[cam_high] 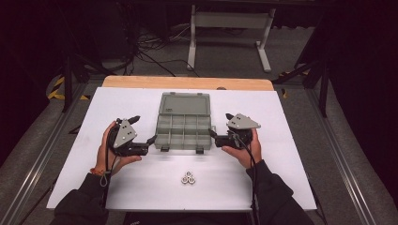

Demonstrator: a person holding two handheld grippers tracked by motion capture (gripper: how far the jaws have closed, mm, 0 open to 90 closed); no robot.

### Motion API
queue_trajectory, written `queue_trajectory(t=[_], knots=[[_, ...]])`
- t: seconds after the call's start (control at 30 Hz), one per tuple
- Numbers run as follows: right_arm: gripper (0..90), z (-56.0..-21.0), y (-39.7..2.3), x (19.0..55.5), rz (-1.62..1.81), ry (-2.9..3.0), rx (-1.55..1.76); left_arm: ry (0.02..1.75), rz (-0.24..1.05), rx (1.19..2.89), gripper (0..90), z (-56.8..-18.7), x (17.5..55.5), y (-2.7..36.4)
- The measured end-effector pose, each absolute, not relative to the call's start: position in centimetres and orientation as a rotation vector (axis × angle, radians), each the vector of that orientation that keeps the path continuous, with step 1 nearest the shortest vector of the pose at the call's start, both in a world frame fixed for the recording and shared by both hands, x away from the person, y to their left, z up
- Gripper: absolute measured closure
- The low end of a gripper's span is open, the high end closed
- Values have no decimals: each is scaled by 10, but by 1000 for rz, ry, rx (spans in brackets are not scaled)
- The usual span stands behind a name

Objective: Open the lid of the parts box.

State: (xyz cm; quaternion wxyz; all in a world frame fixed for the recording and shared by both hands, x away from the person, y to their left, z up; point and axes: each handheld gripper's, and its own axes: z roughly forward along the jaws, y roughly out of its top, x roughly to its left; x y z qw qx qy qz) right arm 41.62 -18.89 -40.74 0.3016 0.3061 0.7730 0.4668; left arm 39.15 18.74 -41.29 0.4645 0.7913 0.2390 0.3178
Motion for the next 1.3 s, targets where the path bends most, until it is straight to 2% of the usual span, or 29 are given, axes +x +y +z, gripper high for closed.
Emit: queue_trajectory(t=[0.4,1.3], knots=[[122,-407,-196,401,1222,2051,764,559,729,1939,62,-413,379,193],[72,-405,-204,377,1207,2058,680,490,648,1977,48,-419,356,186]])
